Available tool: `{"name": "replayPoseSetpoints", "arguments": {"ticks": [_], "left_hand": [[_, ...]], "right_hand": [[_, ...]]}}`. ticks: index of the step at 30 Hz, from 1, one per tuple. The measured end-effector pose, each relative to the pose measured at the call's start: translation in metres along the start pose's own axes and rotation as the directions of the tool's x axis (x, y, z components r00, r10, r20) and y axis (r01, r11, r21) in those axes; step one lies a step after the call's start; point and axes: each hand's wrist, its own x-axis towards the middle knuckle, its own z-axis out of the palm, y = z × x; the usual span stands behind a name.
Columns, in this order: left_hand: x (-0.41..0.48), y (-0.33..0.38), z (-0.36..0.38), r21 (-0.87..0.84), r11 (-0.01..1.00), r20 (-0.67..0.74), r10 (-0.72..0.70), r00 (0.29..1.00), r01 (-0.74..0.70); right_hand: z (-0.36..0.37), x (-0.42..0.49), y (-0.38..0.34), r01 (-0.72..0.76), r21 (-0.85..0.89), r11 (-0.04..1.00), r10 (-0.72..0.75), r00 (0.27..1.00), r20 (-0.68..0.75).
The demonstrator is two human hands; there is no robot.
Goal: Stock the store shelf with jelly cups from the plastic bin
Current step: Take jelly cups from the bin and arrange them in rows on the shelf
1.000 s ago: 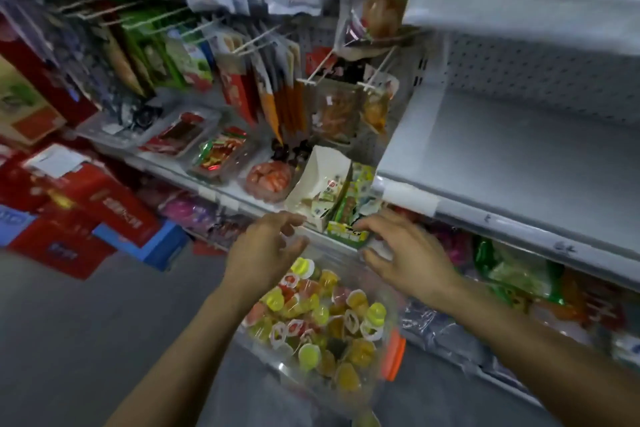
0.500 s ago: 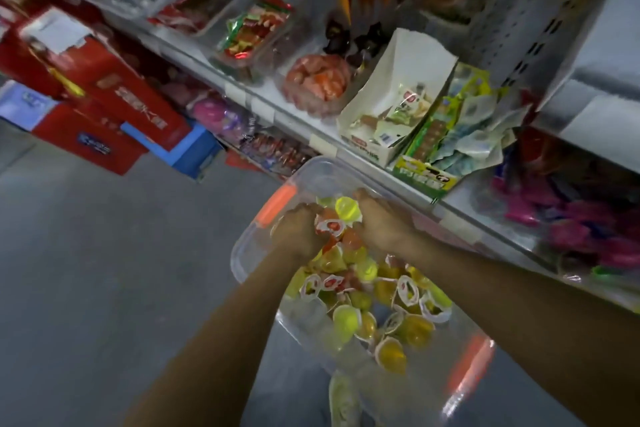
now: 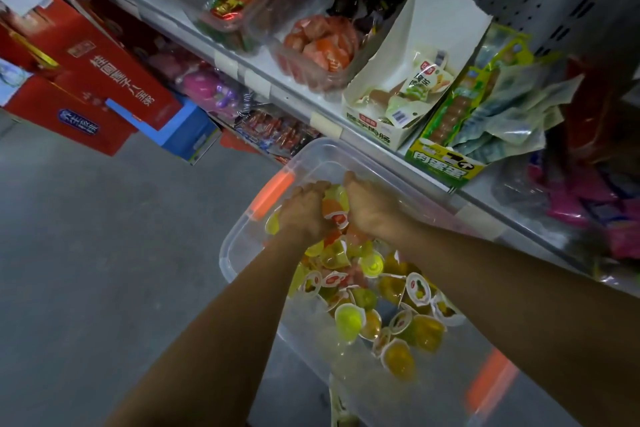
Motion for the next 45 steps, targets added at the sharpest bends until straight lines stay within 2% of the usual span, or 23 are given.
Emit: {"name": "replayPoseSetpoints", "arguments": {"ticks": [7, 9, 11, 14, 18, 19, 21, 24, 27, 29, 31, 34, 36, 40, 45], "left_hand": [[-0.028, 0.008, -0.008, -0.108, 0.991, -0.083, 0.068, 0.994, -0.077], [-0.043, 0.010, -0.014, -0.186, 0.980, -0.086, 0.050, 0.995, -0.065], [-0.058, 0.011, -0.020, -0.347, 0.938, -0.062, -0.017, 0.998, -0.005], [-0.088, 0.019, -0.033, -0.610, 0.788, 0.021, -0.086, 0.996, 0.081], [-0.127, 0.040, -0.050, -0.791, 0.592, 0.057, -0.186, 0.981, 0.158], [-0.137, 0.047, -0.056, -0.824, 0.542, 0.066, -0.200, 0.978, 0.166], [-0.156, 0.062, -0.068, -0.876, 0.453, 0.088, -0.194, 0.977, 0.169], [-0.188, 0.090, -0.089, -0.904, 0.413, 0.064, -0.131, 0.989, 0.113], [-0.221, 0.123, -0.114, -0.908, 0.419, -0.007, -0.059, 0.998, 0.018], [-0.241, 0.144, -0.133, -0.910, 0.413, -0.034, 0.005, 0.999, -0.033], [-0.256, 0.163, -0.149, -0.913, 0.403, -0.042, 0.057, 0.998, -0.061], [-0.282, 0.194, -0.172, -0.908, 0.400, -0.056, 0.174, 0.983, -0.122], [-0.289, 0.209, -0.182, -0.895, 0.418, -0.060, 0.236, 0.970, -0.157], [-0.319, 0.255, -0.204, -0.874, 0.414, -0.128, 0.311, 0.942, -0.255], [-0.361, 0.324, -0.216, -0.832, 0.388, -0.192, 0.468, 0.863, -0.396]], "right_hand": [[0.003, -0.030, 0.018, 0.034, 0.044, 0.998, -0.028, 0.993, -0.110], [0.002, -0.044, 0.024, 0.026, 0.134, 0.991, -0.007, 0.990, -0.142], [-0.004, -0.060, 0.029, 0.000, 0.276, 0.961, 0.037, 0.991, -0.132], [-0.023, -0.086, 0.033, -0.055, 0.529, 0.847, 0.128, 0.986, -0.103], [-0.059, -0.128, 0.028, -0.079, 0.829, 0.553, 0.211, 0.976, -0.047], [-0.068, -0.139, 0.026, -0.061, 0.868, 0.494, 0.219, 0.974, -0.056], [-0.087, -0.164, 0.024, -0.006, 0.898, 0.440, 0.228, 0.968, -0.106], [-0.117, -0.204, 0.021, 0.032, 0.920, 0.390, 0.240, 0.961, -0.135], [-0.146, -0.242, 0.020, 0.070, 0.919, 0.389, 0.231, 0.958, -0.171], [-0.164, -0.268, 0.022, 0.066, 0.901, 0.430, 0.241, 0.953, -0.185], [-0.184, -0.294, 0.025, 0.049, 0.890, 0.454, 0.262, 0.947, -0.185], [-0.215, -0.342, 0.033, 0.081, 0.902, 0.424, 0.296, 0.929, -0.222], [-0.229, -0.362, 0.040, 0.097, 0.878, 0.469, 0.299, 0.918, -0.262], [-0.255, -0.409, 0.063, 0.193, 0.800, 0.569, 0.320, 0.844, -0.431], [-0.296, -0.481, 0.108, 0.323, 0.758, 0.567, 0.355, 0.734, -0.579]]}}
